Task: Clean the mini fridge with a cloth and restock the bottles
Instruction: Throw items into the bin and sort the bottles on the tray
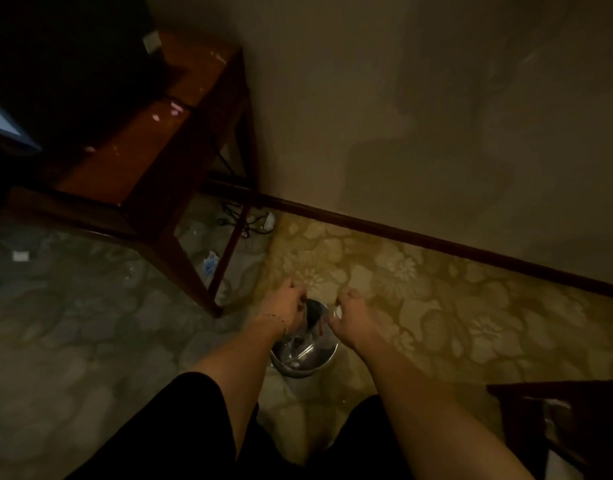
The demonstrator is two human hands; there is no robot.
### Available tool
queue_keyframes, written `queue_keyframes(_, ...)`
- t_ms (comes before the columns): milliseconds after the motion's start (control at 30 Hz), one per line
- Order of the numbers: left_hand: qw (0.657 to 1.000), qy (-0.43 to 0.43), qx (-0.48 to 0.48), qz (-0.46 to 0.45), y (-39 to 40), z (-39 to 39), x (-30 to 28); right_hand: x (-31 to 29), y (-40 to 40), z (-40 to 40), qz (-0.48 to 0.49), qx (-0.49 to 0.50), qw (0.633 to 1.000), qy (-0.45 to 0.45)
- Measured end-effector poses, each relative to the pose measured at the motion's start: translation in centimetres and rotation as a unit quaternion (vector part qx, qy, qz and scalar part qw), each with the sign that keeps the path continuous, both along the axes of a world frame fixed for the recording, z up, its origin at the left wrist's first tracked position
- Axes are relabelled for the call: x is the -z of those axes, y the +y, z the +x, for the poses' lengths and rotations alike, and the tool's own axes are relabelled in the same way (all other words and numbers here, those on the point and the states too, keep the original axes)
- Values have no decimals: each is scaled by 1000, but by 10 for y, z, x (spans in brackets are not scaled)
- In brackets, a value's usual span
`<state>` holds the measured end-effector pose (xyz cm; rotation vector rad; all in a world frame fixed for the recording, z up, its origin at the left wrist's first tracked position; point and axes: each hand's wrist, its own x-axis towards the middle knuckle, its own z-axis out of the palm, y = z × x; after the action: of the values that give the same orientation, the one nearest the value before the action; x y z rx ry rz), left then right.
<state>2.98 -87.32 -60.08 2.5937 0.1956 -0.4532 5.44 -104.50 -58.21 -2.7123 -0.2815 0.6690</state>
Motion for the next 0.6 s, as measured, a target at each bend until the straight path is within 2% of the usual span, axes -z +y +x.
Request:
queue_keyframes(167, 1000, 4, 14, 3, 2, 8, 110, 113, 7, 8, -14, 12, 1000, 18)
queue_keyframes(333, 999, 18, 44, 6, -3, 26, 188, 191, 12, 17, -16, 3, 1000, 20)
queue_keyframes(467, 998, 32, 58, -3, -7, 31, 220, 219, 13, 19, -28, -3, 999, 33)
queue_keyframes(600, 997, 49, 55, -17, -9, 30, 212, 210, 12, 20, -20, 8, 999, 34)
